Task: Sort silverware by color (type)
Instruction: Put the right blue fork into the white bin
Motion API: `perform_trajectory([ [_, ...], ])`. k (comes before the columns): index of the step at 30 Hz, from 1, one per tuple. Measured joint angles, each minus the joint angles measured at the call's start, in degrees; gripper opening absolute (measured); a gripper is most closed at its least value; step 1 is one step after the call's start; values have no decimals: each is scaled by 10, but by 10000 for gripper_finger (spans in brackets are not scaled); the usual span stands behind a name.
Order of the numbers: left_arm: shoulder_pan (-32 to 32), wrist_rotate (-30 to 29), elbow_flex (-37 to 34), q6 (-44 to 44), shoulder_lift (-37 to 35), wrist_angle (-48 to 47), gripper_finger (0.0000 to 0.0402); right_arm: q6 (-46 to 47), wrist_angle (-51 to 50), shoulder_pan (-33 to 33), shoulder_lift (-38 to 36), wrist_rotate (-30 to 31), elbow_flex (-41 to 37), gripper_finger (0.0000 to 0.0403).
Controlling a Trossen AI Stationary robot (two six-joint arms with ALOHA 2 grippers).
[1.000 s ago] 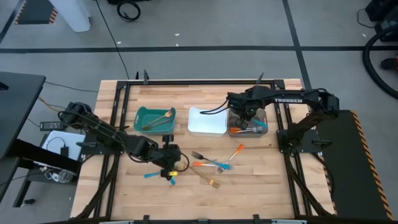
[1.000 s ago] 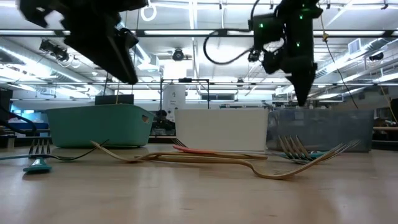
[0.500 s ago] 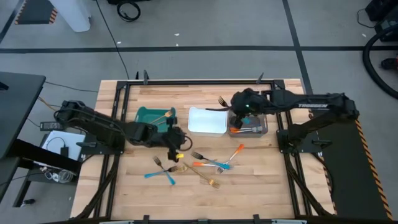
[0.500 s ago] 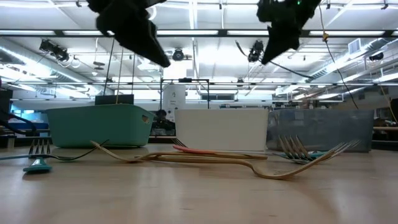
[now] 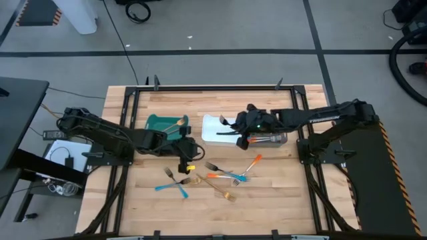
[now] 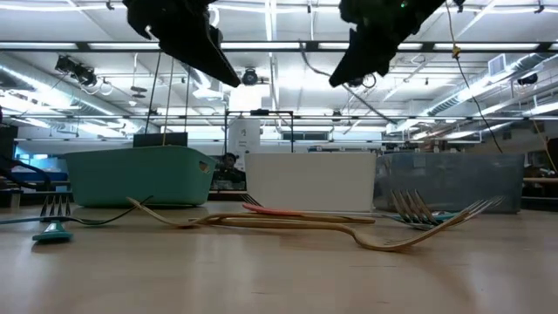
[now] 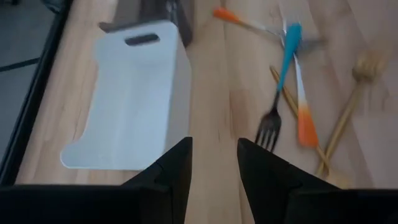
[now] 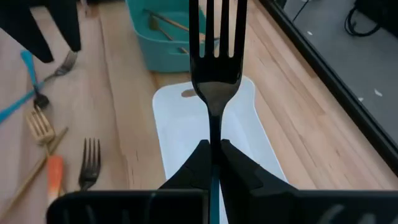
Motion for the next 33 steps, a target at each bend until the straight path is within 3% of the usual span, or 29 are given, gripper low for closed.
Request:
perform_trajectory([
  [2,1,2,-5,22,-10,-21,137,-13,27,-2,18,0,0,21],
  [10,78,-2,-71,142,-29,77,137,-46,125,-48,81,-44,1,21],
  [18,142,4,-74,139,-49,69,137,-60,147,-86,134,-104,1,21],
  [33,150,4,-73,115,-66,85,137,-25,123,-100,176,-143,1,21],
])
